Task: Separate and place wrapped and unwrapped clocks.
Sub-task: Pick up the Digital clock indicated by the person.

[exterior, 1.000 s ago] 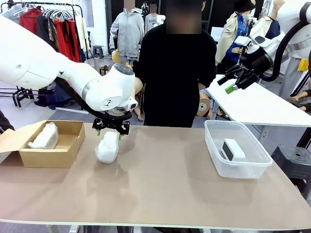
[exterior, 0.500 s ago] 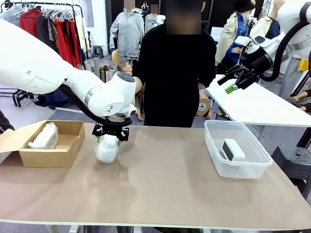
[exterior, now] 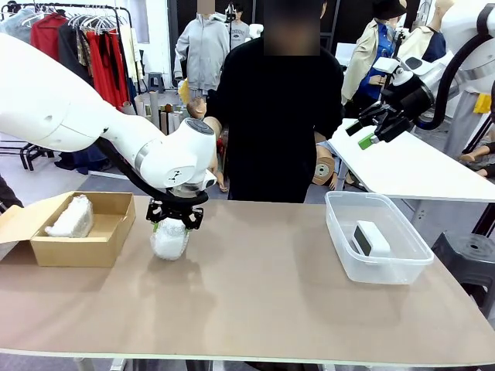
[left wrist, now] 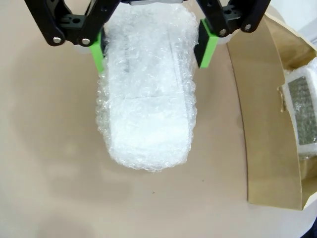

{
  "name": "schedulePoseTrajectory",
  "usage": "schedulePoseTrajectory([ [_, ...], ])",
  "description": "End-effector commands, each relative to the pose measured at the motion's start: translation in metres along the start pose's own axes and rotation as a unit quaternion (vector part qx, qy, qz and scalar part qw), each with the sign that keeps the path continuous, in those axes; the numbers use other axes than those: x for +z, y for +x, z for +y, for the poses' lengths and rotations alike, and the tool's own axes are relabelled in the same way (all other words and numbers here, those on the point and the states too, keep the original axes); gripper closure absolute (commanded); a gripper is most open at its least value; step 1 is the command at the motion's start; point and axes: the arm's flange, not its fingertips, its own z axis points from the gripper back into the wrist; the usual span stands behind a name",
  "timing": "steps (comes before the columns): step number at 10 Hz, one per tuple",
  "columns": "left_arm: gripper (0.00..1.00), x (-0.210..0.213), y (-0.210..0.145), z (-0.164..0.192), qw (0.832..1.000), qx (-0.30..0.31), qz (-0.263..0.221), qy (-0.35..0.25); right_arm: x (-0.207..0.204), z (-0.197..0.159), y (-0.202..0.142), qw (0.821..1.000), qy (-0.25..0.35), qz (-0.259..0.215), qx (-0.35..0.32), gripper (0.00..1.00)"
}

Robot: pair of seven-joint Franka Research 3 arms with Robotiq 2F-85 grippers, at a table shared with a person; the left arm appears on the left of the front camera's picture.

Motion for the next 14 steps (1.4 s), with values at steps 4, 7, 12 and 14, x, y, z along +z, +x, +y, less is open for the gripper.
schedulePoseTrajectory([
  [4, 1.0, 0.02, 0.002, 0.01, 1.0, 0.01, 0.0, 0.001, 0.001, 0.001, 0.001, 1.0, 0.0, 0.0, 0.001, 0.0],
  [7, 1.0, 0.06, 0.0, 0.015, 1.0, -0.022, -0.008, -0.016, 0.001, 0.001, 0.001, 1.0, 0.0, 0.0, 0.001, 0.0],
  [12, 1.0, 0.178, 0.004, 0.003, 0.994, -0.082, -0.016, -0.065, 0.001, 0.001, 0.001, 1.0, 0.0, 0.0, 0.001, 0.0],
  [14, 1.0, 0.217, 0.004, -0.011, 0.994, -0.088, -0.013, -0.058, 0.001, 0.001, 0.001, 1.0, 0.0, 0.0, 0.001, 0.0],
])
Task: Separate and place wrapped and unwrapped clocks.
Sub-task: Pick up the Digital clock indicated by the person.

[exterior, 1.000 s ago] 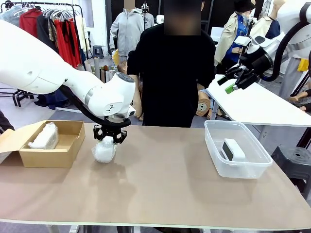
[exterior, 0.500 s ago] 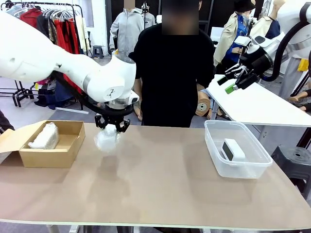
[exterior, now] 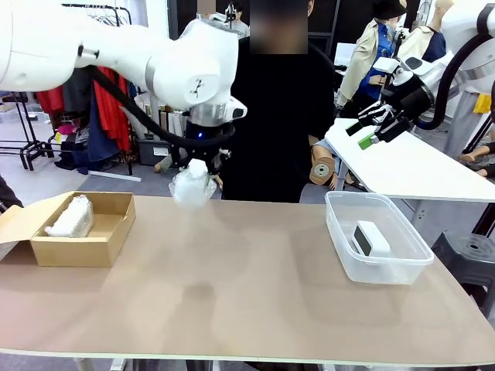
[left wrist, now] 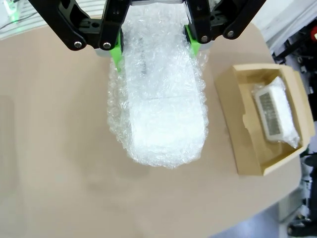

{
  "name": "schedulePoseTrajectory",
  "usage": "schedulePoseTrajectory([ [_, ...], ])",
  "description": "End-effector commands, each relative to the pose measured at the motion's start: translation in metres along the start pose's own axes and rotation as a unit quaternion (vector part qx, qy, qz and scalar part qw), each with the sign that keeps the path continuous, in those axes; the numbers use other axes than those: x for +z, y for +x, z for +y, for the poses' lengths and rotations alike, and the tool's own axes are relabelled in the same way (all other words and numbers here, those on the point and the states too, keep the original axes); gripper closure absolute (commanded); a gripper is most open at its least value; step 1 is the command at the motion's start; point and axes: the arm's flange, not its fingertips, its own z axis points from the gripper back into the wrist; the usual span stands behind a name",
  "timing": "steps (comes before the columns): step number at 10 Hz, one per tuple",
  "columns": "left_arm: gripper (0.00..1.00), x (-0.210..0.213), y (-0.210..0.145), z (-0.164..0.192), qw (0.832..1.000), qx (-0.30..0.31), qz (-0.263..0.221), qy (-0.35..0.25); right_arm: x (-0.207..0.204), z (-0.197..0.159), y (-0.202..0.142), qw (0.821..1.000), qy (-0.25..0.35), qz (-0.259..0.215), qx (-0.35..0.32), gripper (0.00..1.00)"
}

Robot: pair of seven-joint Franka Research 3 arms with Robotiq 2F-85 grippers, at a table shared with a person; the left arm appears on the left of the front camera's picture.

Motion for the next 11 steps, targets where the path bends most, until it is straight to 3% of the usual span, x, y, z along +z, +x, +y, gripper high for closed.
schedulePoseTrajectory([
  [1, 1.0, 0.027, 0.013, -0.016, 1.0, -0.009, 0.013, -0.004, 0.001, 0.002, 0.001, 1.0, 0.0, 0.0, 0.001, 0.0],
  [5, 1.0, 0.098, 0.012, -0.033, 0.998, -0.032, -0.044, -0.006, 0.001, 0.002, 0.001, 1.0, 0.0, 0.0, 0.001, 0.0],
  [9, 1.0, 0.09, 0.011, -0.019, 0.998, -0.032, -0.052, -0.001, 0.001, 0.002, 0.001, 1.0, 0.0, 0.0, 0.001, 0.0],
  [11, 1.0, 0.103, 0.008, -0.033, 0.998, -0.021, -0.052, -0.011, 0.001, 0.002, 0.001, 1.0, 0.0, 0.0, 0.001, 0.0],
])
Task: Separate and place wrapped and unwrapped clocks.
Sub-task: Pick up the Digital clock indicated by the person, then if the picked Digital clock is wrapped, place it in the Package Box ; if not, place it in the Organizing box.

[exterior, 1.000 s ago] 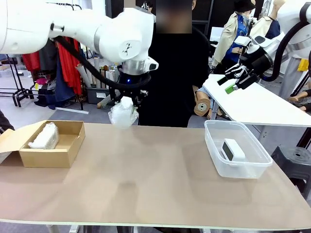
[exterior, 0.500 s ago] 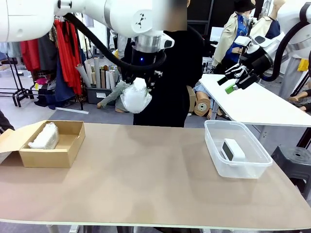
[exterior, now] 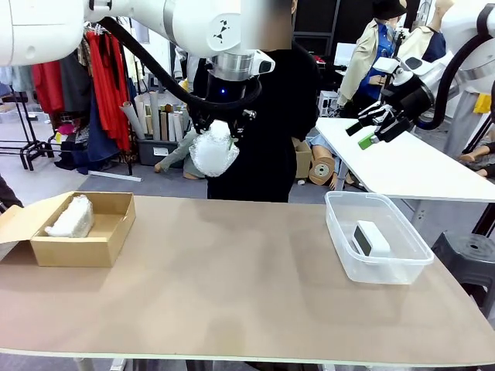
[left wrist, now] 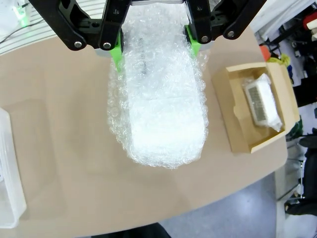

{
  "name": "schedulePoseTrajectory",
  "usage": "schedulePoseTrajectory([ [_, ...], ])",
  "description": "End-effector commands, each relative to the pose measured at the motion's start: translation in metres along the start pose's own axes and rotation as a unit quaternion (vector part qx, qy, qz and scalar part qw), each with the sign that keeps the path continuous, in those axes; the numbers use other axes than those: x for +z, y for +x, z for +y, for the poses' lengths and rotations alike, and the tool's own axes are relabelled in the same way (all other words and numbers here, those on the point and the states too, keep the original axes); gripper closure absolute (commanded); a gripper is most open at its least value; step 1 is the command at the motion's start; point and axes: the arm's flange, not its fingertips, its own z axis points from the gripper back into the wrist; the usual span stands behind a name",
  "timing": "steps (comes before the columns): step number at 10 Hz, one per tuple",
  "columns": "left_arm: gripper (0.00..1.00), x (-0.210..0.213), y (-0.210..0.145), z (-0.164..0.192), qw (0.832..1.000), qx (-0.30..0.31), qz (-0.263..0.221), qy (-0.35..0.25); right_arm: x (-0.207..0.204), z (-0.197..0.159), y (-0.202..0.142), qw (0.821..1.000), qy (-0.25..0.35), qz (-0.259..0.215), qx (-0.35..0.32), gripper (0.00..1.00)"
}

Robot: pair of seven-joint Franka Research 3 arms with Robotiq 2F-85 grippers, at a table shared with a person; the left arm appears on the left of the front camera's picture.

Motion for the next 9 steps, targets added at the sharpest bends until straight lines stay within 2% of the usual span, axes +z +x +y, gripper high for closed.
schedulePoseTrajectory([
  [1, 1.0, 0.0076, -0.0008, -0.0025, 1.0, 0.001, -0.004, -0.004, 0.0013, 0.0015, 0.0008, 1.0, 0.0, 0.0, 0.001, 0.0],
  [9, 1.0, 0.0076, -0.0008, -0.0025, 1.0, 0.001, -0.004, -0.004, 0.0013, 0.0015, 0.0008, 1.0, 0.0, 0.0, 0.001, 0.0],
])
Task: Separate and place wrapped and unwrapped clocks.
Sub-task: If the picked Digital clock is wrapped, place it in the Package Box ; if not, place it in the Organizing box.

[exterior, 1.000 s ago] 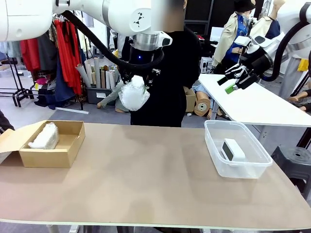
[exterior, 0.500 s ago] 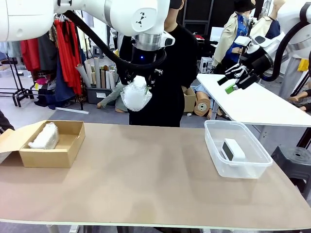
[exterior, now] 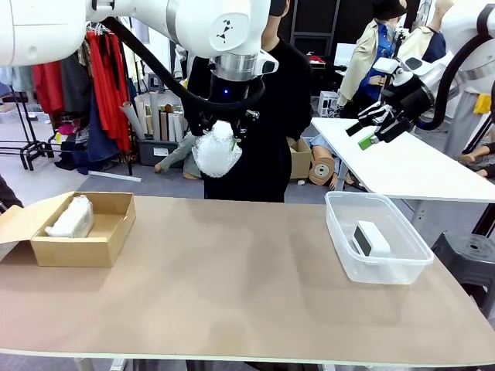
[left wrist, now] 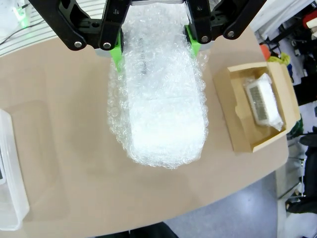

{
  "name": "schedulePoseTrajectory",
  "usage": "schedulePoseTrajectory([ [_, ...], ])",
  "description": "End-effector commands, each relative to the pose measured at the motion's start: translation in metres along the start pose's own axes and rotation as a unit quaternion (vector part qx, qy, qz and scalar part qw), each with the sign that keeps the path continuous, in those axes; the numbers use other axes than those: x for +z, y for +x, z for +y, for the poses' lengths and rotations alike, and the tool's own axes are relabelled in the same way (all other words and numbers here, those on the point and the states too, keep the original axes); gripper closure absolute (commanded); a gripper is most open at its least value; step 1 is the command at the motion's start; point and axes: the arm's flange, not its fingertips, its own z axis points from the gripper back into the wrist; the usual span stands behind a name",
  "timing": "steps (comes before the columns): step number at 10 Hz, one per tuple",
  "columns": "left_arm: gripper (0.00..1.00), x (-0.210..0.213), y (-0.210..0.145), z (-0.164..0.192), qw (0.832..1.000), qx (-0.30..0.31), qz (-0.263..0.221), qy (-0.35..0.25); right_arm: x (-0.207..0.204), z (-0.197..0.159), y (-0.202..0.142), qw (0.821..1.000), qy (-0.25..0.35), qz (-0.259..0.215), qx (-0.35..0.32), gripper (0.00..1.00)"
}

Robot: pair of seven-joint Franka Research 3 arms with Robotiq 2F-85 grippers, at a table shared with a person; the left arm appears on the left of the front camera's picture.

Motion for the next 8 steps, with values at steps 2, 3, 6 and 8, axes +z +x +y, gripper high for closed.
schedulePoseTrajectory([
  [2, 1.0, 0.0054, 0.0009, 0.0016, 1.0, 0.005, -0.003, -0.002, 0.0013, 0.0015, 0.0008, 1.0, 0.0, 0.0, 0.001, 0.0],
  [3, 1.0, 0.0054, 0.0009, 0.0016, 1.0, 0.005, -0.003, -0.002, 0.0013, 0.0015, 0.0008, 1.0, 0.0, 0.0, 0.001, 0.0],
  [6, 1.0, 0.0054, 0.0009, 0.0016, 1.0, 0.005, -0.003, -0.002, 0.0013, 0.0015, 0.0008, 1.0, 0.0, 0.0, 0.001, 0.0],
  [8, 1.0, 0.0054, 0.0009, 0.0016, 1.0, 0.005, -0.003, -0.002, 0.0013, 0.0015, 0.0008, 1.0, 0.0, 0.0, 0.001, 0.0],
])
